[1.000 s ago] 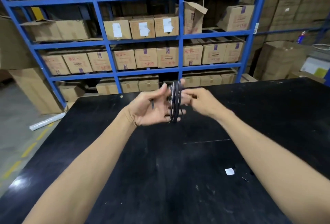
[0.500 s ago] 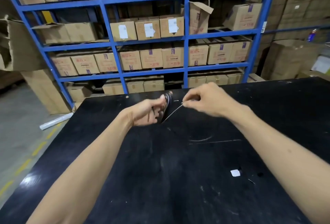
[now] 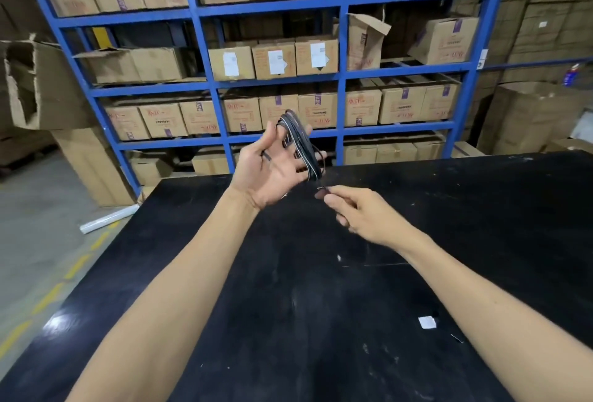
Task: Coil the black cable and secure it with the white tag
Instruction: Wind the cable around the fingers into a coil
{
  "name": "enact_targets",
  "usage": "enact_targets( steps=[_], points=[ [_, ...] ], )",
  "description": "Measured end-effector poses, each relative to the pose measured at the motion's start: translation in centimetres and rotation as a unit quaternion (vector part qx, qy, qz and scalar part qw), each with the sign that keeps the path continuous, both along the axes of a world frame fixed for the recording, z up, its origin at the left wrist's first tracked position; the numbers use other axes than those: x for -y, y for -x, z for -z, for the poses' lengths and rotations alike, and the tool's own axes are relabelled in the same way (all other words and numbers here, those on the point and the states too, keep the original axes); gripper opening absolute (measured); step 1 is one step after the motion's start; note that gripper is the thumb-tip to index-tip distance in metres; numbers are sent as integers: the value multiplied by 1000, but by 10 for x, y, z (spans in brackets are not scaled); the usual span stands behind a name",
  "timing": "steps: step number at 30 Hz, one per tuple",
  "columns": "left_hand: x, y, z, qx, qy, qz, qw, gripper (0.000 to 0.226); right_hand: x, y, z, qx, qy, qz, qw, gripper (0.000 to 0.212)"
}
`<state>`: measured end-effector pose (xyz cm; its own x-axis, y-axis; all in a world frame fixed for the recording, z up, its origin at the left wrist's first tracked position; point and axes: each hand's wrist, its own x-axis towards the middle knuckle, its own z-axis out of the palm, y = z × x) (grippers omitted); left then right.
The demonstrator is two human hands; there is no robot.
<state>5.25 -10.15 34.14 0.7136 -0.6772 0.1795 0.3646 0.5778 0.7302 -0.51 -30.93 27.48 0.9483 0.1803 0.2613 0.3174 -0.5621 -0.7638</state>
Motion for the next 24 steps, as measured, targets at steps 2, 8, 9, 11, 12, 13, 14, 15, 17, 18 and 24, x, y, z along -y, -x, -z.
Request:
enact_targets(
  steps=[2,8,9,11,12,13,14,15,17,18,24],
  points=[
    [3,-4,5,-6,-18,-53,998,37,0,7,-3,7,51,0,999,22],
    [7,-19,37,23,-248,-131,960,58,9,22,-47,60,188,15,980,20],
    [10,-16,42,56,-306,-114,944,56,10,23,-55,78,205,12,976,20],
    [16,-4,49,127,-394,-34,910,51,13,19,-70,107,229,2,967,20],
    [19,2,52,147,-415,14,897,50,15,16,-75,118,242,-1,963,20],
    [21,6,54,153,-421,52,893,51,18,13,-80,127,249,-3,960,20],
    [22,10,55,149,-409,84,897,53,22,10,-84,132,247,-6,960,19],
    [23,15,55,141,-385,110,905,55,26,7,-86,135,232,-6,963,17],
    [24,23,56,121,-322,144,928,58,35,3,-89,139,174,6,975,11],
    [24,28,55,120,-294,151,936,58,40,2,-88,139,138,14,981,10],
    [34,43,34,87,-97,107,986,37,48,2,-57,84,-1,23,996,15]
  ],
)
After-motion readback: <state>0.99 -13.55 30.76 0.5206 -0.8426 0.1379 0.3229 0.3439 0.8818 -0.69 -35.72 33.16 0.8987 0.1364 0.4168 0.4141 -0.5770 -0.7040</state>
